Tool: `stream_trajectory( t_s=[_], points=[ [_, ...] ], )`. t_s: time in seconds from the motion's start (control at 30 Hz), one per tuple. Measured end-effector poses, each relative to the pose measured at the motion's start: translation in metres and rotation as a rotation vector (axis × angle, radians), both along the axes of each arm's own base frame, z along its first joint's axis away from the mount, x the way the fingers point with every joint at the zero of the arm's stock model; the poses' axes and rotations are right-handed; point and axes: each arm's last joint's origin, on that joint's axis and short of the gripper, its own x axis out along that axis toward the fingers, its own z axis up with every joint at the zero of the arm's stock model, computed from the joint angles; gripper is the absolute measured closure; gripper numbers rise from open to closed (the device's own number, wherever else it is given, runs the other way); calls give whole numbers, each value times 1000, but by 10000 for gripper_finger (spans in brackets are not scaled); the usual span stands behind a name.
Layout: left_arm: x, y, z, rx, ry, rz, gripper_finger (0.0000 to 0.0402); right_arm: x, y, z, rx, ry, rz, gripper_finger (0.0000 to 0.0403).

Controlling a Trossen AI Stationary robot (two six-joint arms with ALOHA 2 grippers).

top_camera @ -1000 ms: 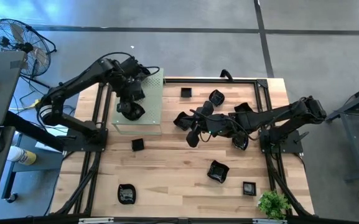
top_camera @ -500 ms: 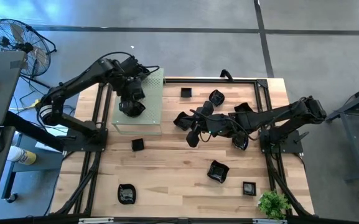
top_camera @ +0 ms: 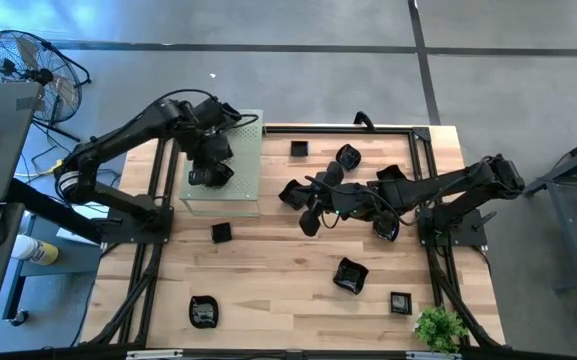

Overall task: Pick & Place Mini shaped plates
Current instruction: Stack the distorted square plate on the other distorted square plate on the shelf

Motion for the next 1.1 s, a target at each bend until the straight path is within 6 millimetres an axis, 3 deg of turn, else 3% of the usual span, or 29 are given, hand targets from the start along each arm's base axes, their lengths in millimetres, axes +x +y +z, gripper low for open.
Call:
stream_trajectory(
  t_s=[0.13, 0.3, 0.5, 0.7, 0.87, 1.1],
  points=[
    [-4, -16, 13, -53, -103, 75, 395, -2, 1, -4, 20, 51, 28, 376],
    [-9, -40, 40, -67, -362, 184, 400, -12, -4, -12, 113, 143, -27, 384],
    [-10, -64, 63, -83, -673, 243, 401, -15, -25, -26, 271, 186, -99, 386],
    [-5, -80, 37, -187, -884, 258, 401, -21, -74, -78, 505, 217, -166, 382],
    [2, -92, 8, -258, -996, 289, 401, -33, -115, -108, 619, 260, -241, 344],
    [6, -103, -2, -256, -1009, 303, 401, -19, -143, -142, 622, 353, -166, 276]
  ],
)
